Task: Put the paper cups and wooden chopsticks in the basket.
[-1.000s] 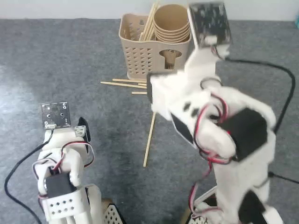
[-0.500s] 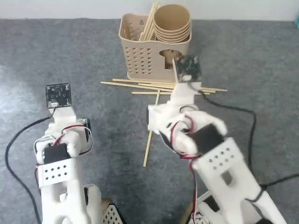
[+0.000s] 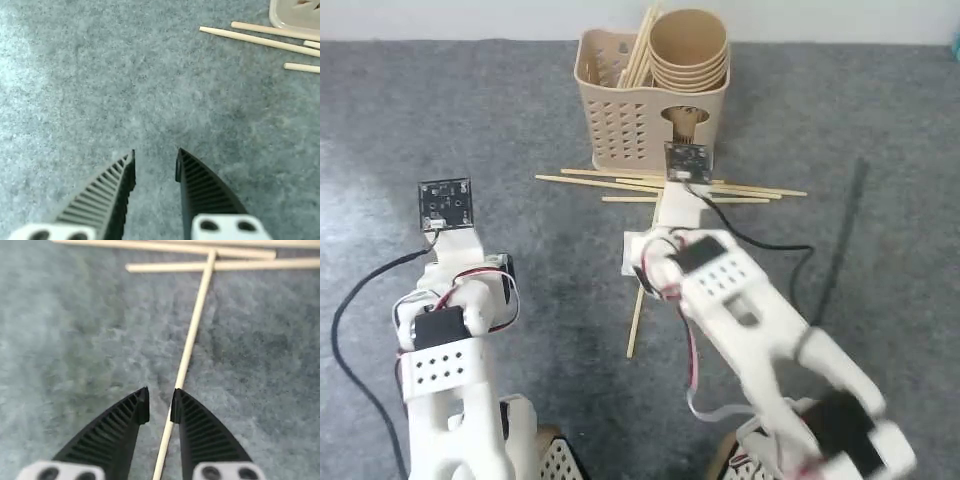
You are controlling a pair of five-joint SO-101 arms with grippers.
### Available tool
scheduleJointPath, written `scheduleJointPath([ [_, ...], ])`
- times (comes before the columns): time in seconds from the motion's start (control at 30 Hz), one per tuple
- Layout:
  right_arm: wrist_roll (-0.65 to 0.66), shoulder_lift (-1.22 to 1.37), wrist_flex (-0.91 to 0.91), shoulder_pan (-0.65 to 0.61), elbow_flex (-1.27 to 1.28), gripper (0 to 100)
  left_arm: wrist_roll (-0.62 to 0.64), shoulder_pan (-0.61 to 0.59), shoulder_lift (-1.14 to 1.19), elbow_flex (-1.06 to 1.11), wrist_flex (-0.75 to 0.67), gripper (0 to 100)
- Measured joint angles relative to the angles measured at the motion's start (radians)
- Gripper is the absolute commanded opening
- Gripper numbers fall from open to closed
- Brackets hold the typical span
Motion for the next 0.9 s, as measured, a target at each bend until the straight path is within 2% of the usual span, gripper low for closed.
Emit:
scheduleJointPath([
  [0.3, -0.035, 0.371, 0.000, -0.002, -0.199, 8.0, 0.000, 0.000, 0.000, 0.000, 0.000, 13],
  [0.57, -0.035, 0.408, 0.000, 0.020, -0.219, 7.8, -0.015, 0.000, 0.000, 0.000, 0.000, 13],
  [0.7, -0.040, 0.450, 0.002, 0.025, -0.255, 0.2, -0.025, 0.000, 0.000, 0.000, 0.000, 13],
  [0.9, -0.040, 0.511, 0.075, 0.029, -0.331, 0.8, -0.026, 0.000, 0.000, 0.000, 0.006, 13],
])
